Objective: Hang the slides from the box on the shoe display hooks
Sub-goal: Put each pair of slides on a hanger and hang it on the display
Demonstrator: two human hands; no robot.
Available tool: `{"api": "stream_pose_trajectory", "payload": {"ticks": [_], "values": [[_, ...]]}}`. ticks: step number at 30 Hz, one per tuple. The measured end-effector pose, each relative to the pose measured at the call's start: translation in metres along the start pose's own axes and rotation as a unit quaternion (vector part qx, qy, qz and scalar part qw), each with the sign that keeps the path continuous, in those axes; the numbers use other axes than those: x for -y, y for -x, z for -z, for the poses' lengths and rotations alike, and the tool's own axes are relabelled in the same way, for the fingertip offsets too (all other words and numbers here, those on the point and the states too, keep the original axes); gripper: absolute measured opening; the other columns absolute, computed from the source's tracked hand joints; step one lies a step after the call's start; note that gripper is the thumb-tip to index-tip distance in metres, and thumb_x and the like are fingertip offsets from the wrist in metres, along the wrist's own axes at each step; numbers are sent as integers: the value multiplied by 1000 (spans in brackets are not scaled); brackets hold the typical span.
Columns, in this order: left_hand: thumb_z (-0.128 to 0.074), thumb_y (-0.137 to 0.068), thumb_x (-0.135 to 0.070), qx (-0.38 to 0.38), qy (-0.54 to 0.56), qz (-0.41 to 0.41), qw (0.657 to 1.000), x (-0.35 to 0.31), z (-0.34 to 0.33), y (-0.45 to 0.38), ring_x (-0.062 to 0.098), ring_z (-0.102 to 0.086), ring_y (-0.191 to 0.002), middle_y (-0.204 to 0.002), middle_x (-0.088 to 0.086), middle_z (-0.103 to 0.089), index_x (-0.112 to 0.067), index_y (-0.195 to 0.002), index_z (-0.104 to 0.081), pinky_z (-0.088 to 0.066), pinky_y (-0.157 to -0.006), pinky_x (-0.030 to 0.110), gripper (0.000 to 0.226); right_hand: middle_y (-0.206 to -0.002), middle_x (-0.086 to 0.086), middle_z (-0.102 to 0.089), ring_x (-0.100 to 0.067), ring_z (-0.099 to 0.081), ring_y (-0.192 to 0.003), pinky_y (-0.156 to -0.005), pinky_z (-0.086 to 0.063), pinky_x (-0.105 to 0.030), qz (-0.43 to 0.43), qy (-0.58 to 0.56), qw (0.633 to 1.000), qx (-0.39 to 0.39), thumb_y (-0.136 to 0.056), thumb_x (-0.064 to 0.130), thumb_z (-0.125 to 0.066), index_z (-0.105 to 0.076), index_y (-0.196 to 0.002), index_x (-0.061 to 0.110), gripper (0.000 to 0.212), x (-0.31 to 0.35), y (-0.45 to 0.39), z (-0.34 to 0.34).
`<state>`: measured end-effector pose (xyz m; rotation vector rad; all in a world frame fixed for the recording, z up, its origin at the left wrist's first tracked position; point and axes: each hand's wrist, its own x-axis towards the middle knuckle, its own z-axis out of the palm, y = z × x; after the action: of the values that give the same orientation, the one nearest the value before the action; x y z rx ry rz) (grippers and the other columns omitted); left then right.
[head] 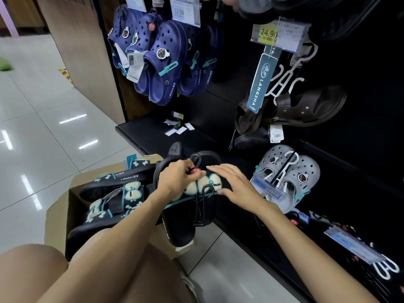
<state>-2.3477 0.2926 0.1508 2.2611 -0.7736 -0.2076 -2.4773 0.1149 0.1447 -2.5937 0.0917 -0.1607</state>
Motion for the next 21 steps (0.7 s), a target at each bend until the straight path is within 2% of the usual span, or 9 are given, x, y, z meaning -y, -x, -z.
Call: {"api": "stream_pose_trajectory", "payload": {"ticks": [3,6,9,12,14,15,18,21], "values": [[-67,-82,-55,6,7,-12,1000,-1,0,0,8,-44,-48,-51,-7,-49,-26,-61,-49,-27,-49,26,40,-151,24,-34,-1,-21,-141,-110,-26,-30,37,95,995,10,-75,27,-83,-26,-153,42,98,-2,1,-4],[-68,-83,-53,17,26,-18,999,-1,-1,1,7,-43,-48,-51,-8,-48,-26,-60,-48,-30,-51,27,40,-145,17,-40,-7,-29,-137,-105,-32,-30,77,152,985,-39,-77,34,-79,-30,-152,36,89,-2,3,-9],[-65,-85,-52,3,33,-24,999,2,-1,2,10,-43,-48,-51,-5,-47,-25,-60,-48,-32,-49,29,41,-139,14,-45,-11,-38,-130,-99,-37,-29,76,175,979,-65,-77,35,-74,-35,-150,34,83,-2,3,-10],[-63,-86,-54,-8,23,-35,999,4,1,2,11,-58,-64,-68,-1,-63,-26,-82,-68,-45,-61,36,29,-136,14,-48,-13,-42,-126,-96,-42,-31,51,166,981,-83,-74,32,-70,-39,-148,33,80,0,3,-9],[-63,-86,-53,-17,38,-39,998,5,2,3,9,-61,-80,-84,-5,-65,-34,-101,-72,-50,-71,32,26,-135,13,-49,-14,-42,-124,-98,-45,-33,35,145,984,-93,-73,31,-71,-41,-147,30,79,1,4,-8],[-63,-86,-52,-25,44,-42,998,4,2,3,10,-61,-84,-88,-6,-64,-34,-103,-71,-50,-73,32,26,-135,13,-49,-13,-42,-123,-99,-45,-33,23,133,986,-98,-73,30,-72,-42,-147,29,80,1,4,-8],[-61,-88,-51,-37,14,-55,998,2,3,4,13,-54,-74,-79,-4,-54,-23,-79,-59,-40,-63,33,29,-136,15,-48,-12,-41,-122,-97,-45,-30,-31,110,987,-117,-73,29,-73,-43,-146,28,79,0,5,-2],[-60,-87,-53,-30,-10,-67,997,0,3,3,12,-49,-69,-75,-2,-48,-23,-68,-42,-31,-57,30,39,-137,16,-48,-13,-41,-121,-95,-46,-30,-58,109,985,-124,-73,30,-74,-43,-146,27,80,-2,7,3]]}}
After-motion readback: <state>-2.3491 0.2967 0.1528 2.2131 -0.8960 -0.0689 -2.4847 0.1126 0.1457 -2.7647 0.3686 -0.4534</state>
